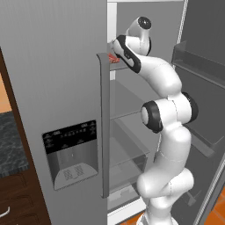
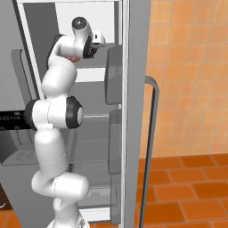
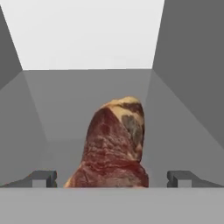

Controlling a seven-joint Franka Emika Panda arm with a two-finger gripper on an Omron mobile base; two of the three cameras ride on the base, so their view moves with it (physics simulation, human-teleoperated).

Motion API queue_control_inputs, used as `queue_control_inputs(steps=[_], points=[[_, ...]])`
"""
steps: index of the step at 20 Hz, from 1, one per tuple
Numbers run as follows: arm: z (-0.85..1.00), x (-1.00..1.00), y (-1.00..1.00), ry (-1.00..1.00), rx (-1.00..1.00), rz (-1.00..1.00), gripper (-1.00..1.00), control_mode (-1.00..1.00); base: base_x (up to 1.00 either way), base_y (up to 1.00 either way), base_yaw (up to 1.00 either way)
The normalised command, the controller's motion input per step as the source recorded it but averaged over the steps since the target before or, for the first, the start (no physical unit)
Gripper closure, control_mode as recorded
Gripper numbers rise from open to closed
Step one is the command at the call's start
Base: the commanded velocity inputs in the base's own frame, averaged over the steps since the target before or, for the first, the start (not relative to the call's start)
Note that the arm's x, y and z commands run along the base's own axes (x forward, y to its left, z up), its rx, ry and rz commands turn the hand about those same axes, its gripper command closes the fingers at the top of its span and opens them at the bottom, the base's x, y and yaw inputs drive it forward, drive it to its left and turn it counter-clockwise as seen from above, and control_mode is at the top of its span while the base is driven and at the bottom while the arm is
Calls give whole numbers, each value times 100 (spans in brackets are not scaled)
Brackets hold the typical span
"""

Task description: Place one mushroom and one steak in each tupperware on the nearby counter, to pack two identical lunches.

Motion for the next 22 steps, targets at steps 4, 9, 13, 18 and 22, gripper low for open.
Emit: queue_control_inputs(steps=[4, 9, 13, 18, 22], points=[[-13, 16, 0, 0, -3, 0, -100, -100, 0, 0, 0], [0, -18, 0, 0, 0, 0, -100, -100, 0, 0, 0], [-12, -31, 0, 0, 0, 0, -100, -100, 0, 0, 0], [-50, 2, 0, 0, 0, 0, -100, -100, 0, 0, 0], [-13, 14, 0, 0, 0, 0, -100, -100, 0, 0, 0]])
